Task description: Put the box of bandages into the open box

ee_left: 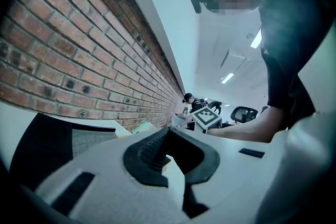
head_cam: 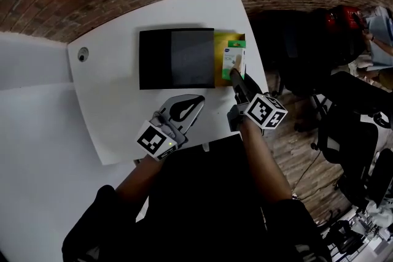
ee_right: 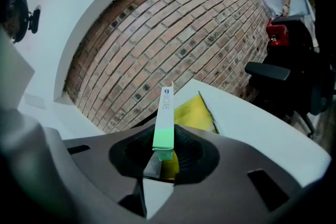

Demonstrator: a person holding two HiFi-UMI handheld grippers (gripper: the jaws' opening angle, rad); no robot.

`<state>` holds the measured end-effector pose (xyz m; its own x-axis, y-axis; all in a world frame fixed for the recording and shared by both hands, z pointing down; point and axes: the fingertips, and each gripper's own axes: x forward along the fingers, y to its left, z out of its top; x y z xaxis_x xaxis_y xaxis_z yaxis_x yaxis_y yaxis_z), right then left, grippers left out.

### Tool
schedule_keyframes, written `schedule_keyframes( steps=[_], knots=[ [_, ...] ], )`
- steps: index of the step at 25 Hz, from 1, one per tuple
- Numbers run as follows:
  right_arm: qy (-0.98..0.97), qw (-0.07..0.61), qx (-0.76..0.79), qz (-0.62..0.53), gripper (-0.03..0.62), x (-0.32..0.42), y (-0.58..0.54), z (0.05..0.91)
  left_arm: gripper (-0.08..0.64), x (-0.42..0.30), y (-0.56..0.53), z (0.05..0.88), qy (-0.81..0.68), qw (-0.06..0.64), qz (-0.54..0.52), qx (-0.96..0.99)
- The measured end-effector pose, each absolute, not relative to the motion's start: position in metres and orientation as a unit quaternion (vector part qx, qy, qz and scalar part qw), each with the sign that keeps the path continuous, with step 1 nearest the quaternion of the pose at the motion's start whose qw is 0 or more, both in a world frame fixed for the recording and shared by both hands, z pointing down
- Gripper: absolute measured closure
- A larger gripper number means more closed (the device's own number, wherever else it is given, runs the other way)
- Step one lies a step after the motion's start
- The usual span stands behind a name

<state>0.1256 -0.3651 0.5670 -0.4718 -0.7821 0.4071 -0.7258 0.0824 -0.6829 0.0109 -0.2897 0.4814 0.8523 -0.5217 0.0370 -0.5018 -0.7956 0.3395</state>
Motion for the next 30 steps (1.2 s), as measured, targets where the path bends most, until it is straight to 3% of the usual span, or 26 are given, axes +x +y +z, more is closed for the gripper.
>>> schedule_keyframes(
  steps=[30],
  knots=[
    [0.700, -0.030, -0.523, -0.486, 0.499, 0.107, -0.364, 0.603, 0.545, 0.009, -0.290, 0.491, -0.266, 0.171, -0.020, 0.949]
  ],
)
